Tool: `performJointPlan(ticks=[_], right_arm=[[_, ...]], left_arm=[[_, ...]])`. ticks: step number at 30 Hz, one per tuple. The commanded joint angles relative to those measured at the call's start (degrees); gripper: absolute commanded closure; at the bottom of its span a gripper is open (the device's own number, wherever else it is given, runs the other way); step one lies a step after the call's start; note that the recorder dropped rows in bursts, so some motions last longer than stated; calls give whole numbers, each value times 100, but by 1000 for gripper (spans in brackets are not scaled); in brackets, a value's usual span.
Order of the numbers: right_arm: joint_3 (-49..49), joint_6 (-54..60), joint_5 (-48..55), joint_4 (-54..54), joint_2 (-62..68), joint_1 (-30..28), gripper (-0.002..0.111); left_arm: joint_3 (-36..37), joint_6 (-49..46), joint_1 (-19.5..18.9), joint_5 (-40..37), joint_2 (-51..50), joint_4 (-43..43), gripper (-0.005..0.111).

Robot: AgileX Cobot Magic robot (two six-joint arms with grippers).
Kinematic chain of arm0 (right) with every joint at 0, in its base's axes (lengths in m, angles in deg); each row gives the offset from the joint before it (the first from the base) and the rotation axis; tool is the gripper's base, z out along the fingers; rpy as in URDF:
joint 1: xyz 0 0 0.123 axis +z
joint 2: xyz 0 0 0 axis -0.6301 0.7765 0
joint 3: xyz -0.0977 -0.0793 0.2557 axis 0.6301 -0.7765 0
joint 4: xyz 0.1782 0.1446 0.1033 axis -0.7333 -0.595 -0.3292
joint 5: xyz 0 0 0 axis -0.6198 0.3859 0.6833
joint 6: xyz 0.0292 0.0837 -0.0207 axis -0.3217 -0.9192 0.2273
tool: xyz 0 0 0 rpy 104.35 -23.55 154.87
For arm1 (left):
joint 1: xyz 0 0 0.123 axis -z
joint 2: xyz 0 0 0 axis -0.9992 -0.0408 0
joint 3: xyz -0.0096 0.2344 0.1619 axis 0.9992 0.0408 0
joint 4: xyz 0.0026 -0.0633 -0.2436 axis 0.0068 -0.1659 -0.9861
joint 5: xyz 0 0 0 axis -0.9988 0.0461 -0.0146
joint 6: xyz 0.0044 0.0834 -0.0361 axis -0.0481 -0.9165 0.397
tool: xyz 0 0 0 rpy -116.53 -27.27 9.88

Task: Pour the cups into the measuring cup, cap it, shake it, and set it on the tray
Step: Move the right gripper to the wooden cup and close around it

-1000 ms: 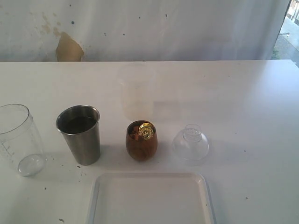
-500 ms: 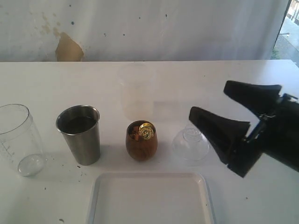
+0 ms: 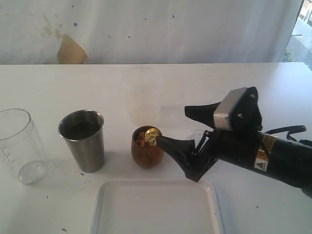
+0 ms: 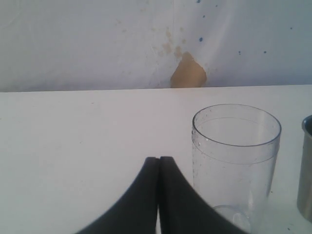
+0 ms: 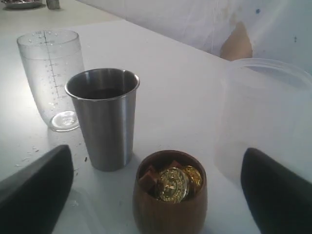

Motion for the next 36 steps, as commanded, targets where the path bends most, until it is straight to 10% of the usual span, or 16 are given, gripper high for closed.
performJointPlan(ticks=[1, 36], right_arm=[[356, 196, 63, -201, 488, 258, 23], [1450, 467, 420, -294, 2292, 571, 23]], left_arm=[[25, 10, 6, 76, 31, -53, 107], [25, 10, 6, 76, 31, -53, 107]])
